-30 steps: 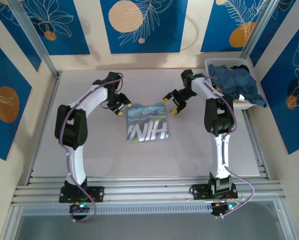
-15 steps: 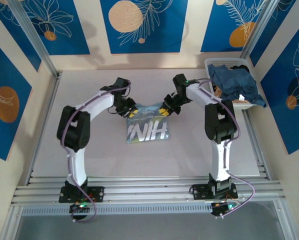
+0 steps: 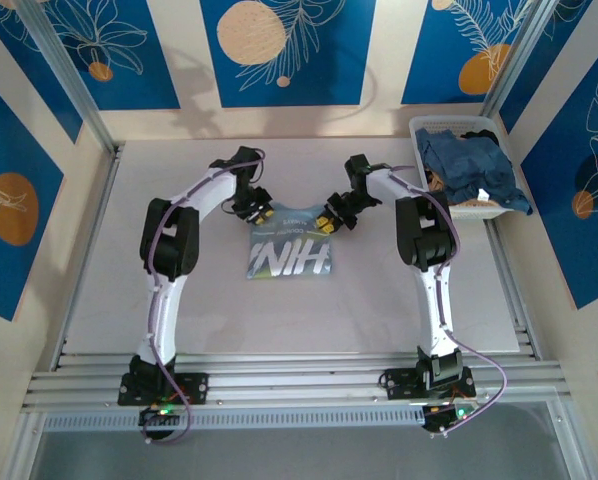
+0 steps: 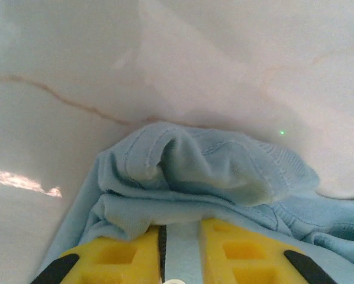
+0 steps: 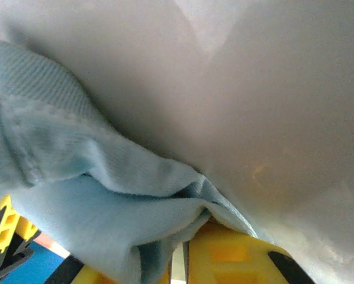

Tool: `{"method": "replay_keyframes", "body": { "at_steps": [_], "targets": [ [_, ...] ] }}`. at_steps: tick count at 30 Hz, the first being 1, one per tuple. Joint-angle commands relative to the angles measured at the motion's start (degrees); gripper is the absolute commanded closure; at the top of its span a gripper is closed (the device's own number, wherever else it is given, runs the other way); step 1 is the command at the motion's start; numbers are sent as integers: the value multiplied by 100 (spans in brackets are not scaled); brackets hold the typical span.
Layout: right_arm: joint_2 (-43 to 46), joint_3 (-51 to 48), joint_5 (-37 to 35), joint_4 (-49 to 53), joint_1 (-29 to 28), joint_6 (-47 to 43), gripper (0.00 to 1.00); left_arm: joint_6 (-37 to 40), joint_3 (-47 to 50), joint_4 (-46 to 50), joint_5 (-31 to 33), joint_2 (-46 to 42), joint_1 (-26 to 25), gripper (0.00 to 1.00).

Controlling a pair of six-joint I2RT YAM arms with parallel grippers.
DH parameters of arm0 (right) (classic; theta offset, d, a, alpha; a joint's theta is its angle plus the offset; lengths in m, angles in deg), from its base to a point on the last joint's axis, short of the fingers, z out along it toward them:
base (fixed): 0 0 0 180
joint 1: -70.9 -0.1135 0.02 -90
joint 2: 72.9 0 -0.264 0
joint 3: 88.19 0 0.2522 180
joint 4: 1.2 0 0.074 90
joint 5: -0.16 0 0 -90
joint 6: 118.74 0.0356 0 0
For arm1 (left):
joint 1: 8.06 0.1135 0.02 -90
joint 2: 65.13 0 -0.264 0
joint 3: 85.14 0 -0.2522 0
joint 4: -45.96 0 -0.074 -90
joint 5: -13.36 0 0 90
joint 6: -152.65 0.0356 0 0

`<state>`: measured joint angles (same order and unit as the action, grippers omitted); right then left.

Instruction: Fold and stack the t-shirts

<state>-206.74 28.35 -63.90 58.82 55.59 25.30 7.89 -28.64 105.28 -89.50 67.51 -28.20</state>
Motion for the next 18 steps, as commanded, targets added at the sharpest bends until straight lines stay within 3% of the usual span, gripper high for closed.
{"method": "replay_keyframes", "body": {
  "at_steps": [1, 5, 8, 11, 14, 18],
  "targets": [
    [-42, -62, 41, 83, 23, 108, 80, 335, -463, 531, 494, -45, 106, 69],
    [517, 98, -29, 170, 62, -178, 69, 304, -453, 849, 671, -816, -59, 58],
    [1216, -68, -139, 218, 130, -356, 60, -290, 510, 671, 524, -1832, -352, 53],
    [2178, -832, -316, -22, 260, -294, 57, -1494, 1967, 65, 320, -2900, -850, 52],
    [3270, -2068, -85, -908, 371, -117, 51, -2919, 3240, -812, 424, -3658, -1515, 50],
    [4390, -3291, 365, -1693, 355, 32, 49, -4489, 4160, -2062, 506, -3860, -2304, 40]
  ]
}}
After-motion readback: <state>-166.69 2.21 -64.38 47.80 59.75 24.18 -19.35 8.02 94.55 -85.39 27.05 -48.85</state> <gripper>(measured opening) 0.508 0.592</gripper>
